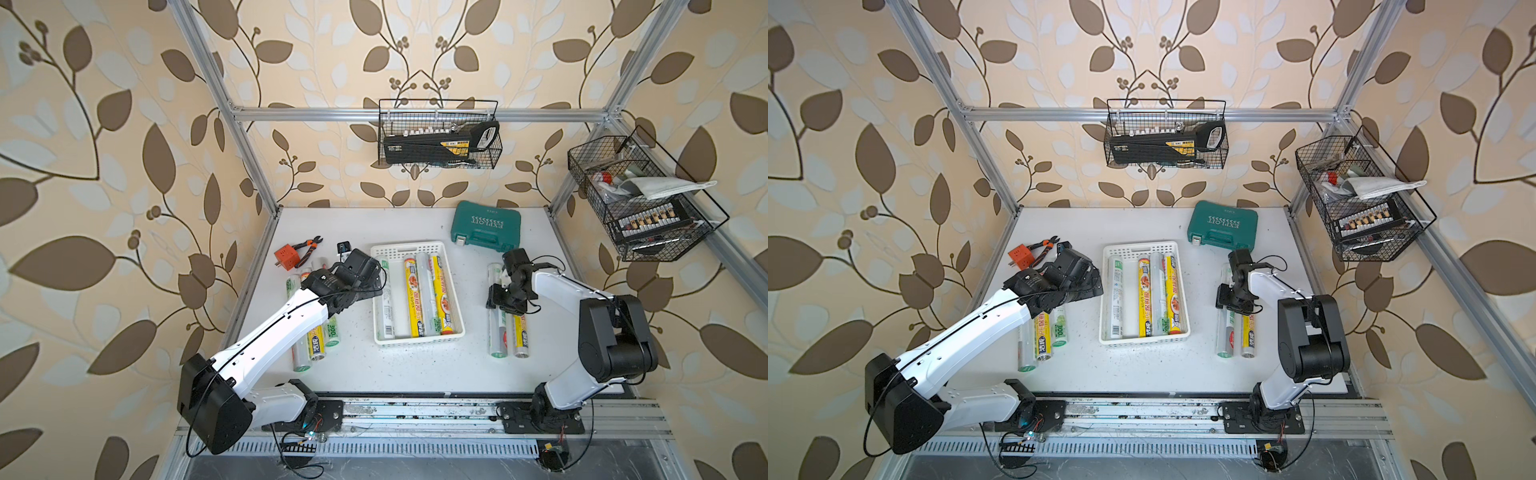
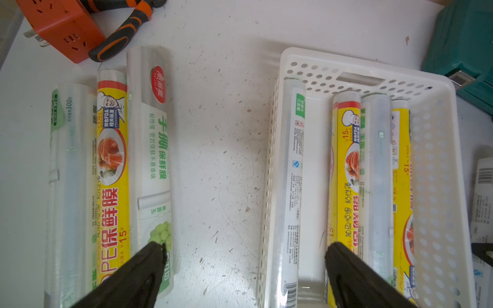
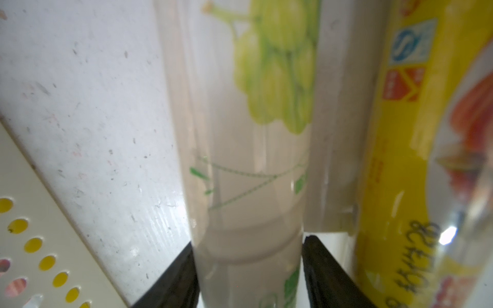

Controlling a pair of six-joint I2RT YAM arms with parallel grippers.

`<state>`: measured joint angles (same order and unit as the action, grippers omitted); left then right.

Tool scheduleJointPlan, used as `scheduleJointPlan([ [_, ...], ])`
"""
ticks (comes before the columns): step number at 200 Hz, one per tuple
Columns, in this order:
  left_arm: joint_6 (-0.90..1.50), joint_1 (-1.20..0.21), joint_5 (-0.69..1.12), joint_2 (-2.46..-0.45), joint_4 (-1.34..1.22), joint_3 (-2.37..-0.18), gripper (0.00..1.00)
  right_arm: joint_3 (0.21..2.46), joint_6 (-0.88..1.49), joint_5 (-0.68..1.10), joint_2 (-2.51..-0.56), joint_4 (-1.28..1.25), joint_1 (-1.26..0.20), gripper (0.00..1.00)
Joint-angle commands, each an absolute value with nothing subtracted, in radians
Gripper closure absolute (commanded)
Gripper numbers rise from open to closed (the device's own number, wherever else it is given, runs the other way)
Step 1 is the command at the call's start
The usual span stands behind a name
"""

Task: Put the plastic wrap into the basket
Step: Pick up the plastic wrap from the center of the board.

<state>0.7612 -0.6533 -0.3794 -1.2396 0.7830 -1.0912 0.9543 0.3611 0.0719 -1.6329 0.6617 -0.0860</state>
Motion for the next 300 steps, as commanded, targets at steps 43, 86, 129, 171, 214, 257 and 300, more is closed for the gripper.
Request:
scheduleJointPlan([
  [43,0.780,-0.637,-0.354,-1.218,0.761,-1.072,0.01,0.951,0.385,0.105,-1.632,0.660,-0.104,0.47],
  [86,0.781,-0.632,-0.351,-1.210,0.761,-1.067,0.01,0.967,0.397,0.110,-1.566,0.688,-0.120,0.56],
  [129,0.782,-0.627,-0.347,-1.201,0.759,-1.058,0.01,1.036,0.423,0.062,-1.498,0.770,-0.214,0.57],
  [171,0.775,-0.624,-0.349,-1.189,0.769,-1.054,0.01,1.097,0.473,0.016,-1.450,0.834,-0.300,0.57],
  [214,0.775,-0.618,-0.347,-1.161,0.772,-1.037,0.01,1.179,0.515,0.034,-1.440,0.831,-0.395,0.57],
  [257,0.776,-0.614,-0.348,-1.147,0.778,-1.031,0.01,1.207,0.565,0.179,-1.453,0.726,-0.435,0.58],
  [300,0.780,-0.611,-0.339,-1.146,0.768,-1.022,0.01,1.274,0.620,0.209,-1.491,0.673,-0.472,0.57],
])
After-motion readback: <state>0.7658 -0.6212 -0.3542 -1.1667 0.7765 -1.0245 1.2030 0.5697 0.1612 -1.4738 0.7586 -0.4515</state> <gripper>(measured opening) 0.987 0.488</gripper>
